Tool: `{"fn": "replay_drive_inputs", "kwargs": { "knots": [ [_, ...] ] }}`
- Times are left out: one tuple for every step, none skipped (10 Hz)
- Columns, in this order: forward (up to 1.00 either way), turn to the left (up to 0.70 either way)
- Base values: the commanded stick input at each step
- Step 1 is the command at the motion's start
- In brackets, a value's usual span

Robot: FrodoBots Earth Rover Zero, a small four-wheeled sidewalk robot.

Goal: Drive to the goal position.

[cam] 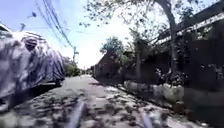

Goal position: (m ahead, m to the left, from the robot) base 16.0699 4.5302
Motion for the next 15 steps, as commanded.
{"fn": "replay_drive_inputs", "kwargs": {
  "knots": [
    [1.0, 0.01],
    [1.0, 0.04],
    [1.0, 0.09],
    [1.0, 0.06],
    [1.0, 0.07],
    [1.0, 0.19],
    [1.0, 0.26],
    [1.0, 0.4],
    [1.0, 0.4],
    [1.0, 0.3],
    [1.0, 0.02],
    [1.0, 0.11],
    [1.0, 0.03],
    [1.0, 0.0],
    [1.0, 0.0]
  ]
}}
